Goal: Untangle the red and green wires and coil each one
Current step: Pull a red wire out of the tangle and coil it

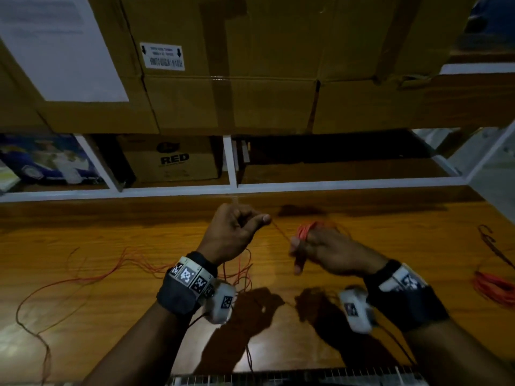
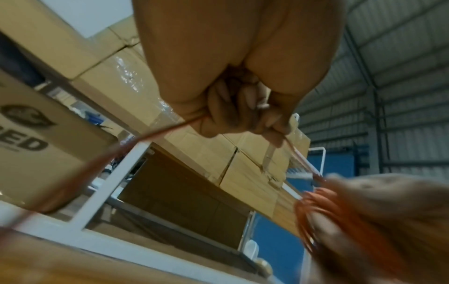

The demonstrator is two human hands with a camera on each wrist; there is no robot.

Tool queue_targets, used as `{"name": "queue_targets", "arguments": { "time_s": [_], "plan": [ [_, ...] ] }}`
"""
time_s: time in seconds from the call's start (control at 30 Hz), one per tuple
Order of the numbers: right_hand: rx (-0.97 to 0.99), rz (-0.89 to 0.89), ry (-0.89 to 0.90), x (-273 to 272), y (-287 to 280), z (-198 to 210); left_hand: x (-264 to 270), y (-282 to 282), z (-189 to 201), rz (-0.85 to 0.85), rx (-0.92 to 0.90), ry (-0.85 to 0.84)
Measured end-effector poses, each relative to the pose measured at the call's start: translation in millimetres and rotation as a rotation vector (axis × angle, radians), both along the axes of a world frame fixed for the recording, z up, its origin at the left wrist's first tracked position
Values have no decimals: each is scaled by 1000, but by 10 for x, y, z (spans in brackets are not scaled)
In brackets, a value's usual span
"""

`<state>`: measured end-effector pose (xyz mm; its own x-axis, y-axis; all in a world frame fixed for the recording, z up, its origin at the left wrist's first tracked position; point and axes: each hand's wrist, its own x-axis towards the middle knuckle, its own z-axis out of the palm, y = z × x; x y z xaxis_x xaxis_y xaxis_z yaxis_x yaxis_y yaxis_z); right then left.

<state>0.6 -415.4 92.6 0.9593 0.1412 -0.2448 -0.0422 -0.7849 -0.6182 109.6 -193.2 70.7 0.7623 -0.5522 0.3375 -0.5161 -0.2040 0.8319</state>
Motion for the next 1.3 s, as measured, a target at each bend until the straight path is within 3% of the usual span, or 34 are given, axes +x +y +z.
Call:
{"name": "queue_targets", "arguments": {
  "time_s": [0.2, 0.37, 0.5, 0.6, 0.67, 0.73, 0.8, 0.87, 0.93, 0.97, 1.03, 1.1, 1.2, 1.3],
  "plan": [
    [628, 183, 270, -138, 387, -222, -81, 28, -86, -58, -49, 30],
    [1191, 257, 373, -62, 514, -130, -146, -6, -201, -74, -227, 293],
    [1622, 205, 284, 62, 471, 148, -334, -43, -254, -129, -367, 524],
    [1809, 25, 35, 174, 430, 469, -409, -73, -261, -114, -354, 605],
    [1768, -184, -197, 263, 332, 650, -438, -20, -279, -51, -312, 555],
    [1517, -372, -391, 382, 198, 684, -440, 66, -272, -2, -268, 469],
    [1065, -472, -536, 496, 144, 558, -432, 130, -220, 12, -218, 355],
    [437, -489, -632, 568, 177, 304, -408, 128, -135, -9, -99, 202],
    [8, -339, -554, 600, 256, 16, -338, 105, -41, -6, 59, 83],
    [-69, -250, -476, 603, 292, -116, -281, 97, 17, 13, 125, 30],
    [29, -152, -279, 553, 380, -262, -143, 120, 123, 51, 219, -105],
    [290, -122, -124, 467, 451, -279, -9, 180, 163, 67, 269, -203],
    [700, -101, 41, 345, 471, -186, 115, 291, 120, 64, 209, -155],
    [830, 72, 128, 265, 475, -77, 97, 306, 177, -18, 87, -117]
  ]
}}
